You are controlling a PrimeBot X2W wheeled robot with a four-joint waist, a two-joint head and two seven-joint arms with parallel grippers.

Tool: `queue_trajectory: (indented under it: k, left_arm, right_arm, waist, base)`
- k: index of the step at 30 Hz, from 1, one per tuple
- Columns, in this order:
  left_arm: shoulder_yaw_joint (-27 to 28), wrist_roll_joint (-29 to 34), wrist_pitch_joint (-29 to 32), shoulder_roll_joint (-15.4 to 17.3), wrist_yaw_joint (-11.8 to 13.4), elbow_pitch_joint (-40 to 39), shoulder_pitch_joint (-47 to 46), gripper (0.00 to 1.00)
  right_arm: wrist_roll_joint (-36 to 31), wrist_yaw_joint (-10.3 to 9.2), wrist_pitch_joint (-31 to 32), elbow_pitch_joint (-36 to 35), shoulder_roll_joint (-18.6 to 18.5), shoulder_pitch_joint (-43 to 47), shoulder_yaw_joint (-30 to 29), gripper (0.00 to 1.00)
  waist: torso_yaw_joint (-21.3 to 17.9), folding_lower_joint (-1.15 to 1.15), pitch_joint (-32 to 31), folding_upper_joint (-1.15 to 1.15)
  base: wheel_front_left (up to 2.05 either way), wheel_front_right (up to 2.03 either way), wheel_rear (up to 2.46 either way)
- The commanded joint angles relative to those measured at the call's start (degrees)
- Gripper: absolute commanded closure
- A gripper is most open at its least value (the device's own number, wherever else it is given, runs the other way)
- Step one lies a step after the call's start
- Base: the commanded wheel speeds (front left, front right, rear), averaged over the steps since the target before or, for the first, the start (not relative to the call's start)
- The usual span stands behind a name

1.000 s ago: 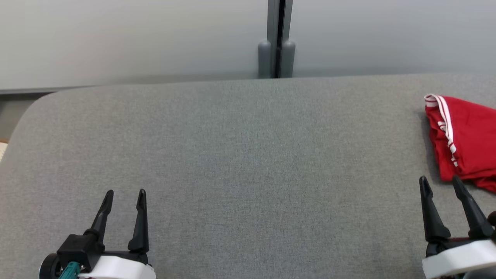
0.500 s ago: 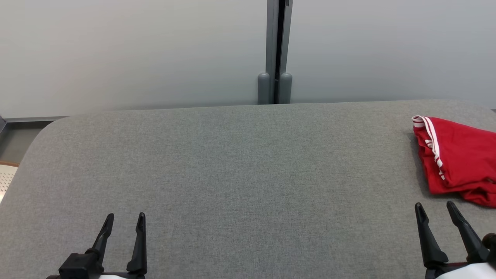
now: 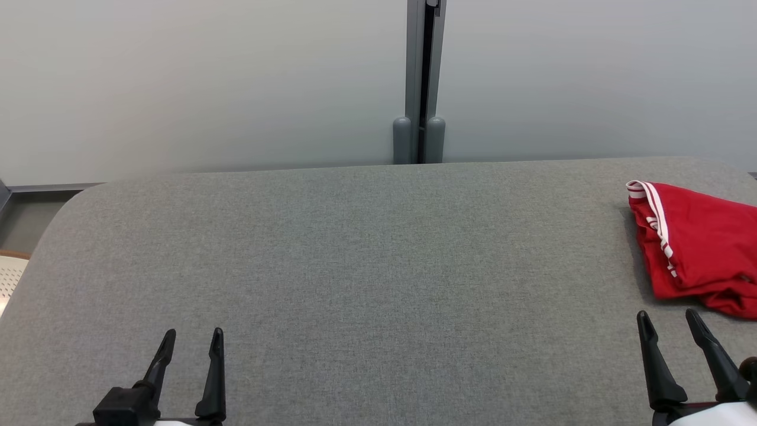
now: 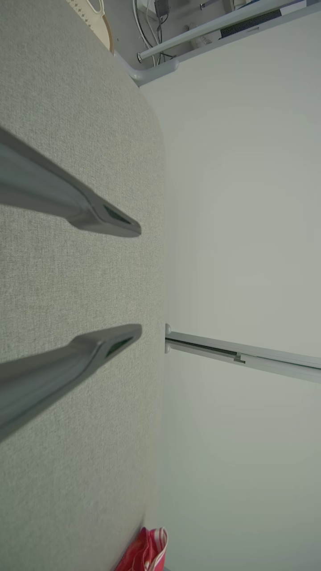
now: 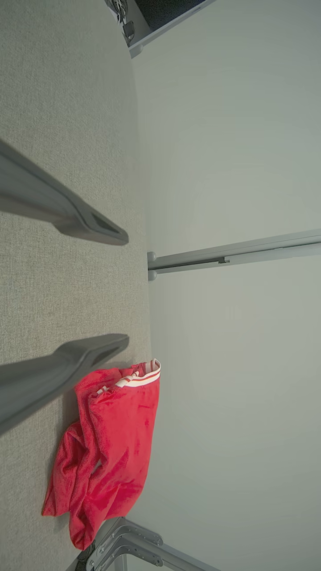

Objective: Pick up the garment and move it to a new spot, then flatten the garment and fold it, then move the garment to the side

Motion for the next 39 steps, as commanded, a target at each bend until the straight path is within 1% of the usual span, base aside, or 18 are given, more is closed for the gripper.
queue_trajectory:
  k: [1, 21, 22, 26, 39]
  left_arm:
    - [0.06, -0.27, -0.09, 0.32, 0.17, -0.05, -0.59, 0.0]
    - [-0.53, -0.26, -0.32, -0.42, 0.73, 1.17, -1.52, 0.0]
    - [-0.61, -0.43, -0.1, -0.54, 0.6, 1.15, -0.9, 1.0]
    - [-0.98, -0.72, 0.16, -1.35, 0.56, 2.87, 0.29, 1.0]
    - [2.31, -13.0, 3.84, -2.71, -1.72, 3.38, -1.96, 1.0]
  right_arm:
    - [0.23, 0.0, 0.25, 0.07, -0.03, 0.69, -0.27, 0.0]
    - [0.06, 0.0, 1.82, -1.34, -0.39, 1.01, -0.3, 0.0]
    - [-0.02, 0.0, 1.68, -1.05, -0.08, 0.69, -0.24, 1.0]
    - [0.27, 0.0, 1.89, 0.91, 0.69, 1.09, 0.22, 1.0]
    - [13.85, 0.0, 2.33, 4.23, 1.41, -2.15, -0.51, 1.0]
  waist:
    - [0.02, 0.0, -0.01, 0.0]
    - [0.2, 0.0, -0.12, 0.0]
    - [0.19, 0.0, -0.12, 0.0]
    - [0.19, 0.0, -0.08, 0.0]
    - [-0.12, 0.0, 0.22, 0.0]
  base:
    - [0.0, 0.0, 0.0]
    - [0.0, 0.0, 0.0]
    - [0.0, 0.0, 0.0]
    - [0.0, 0.0, 0.0]
    - [0.0, 0.0, 0.0]
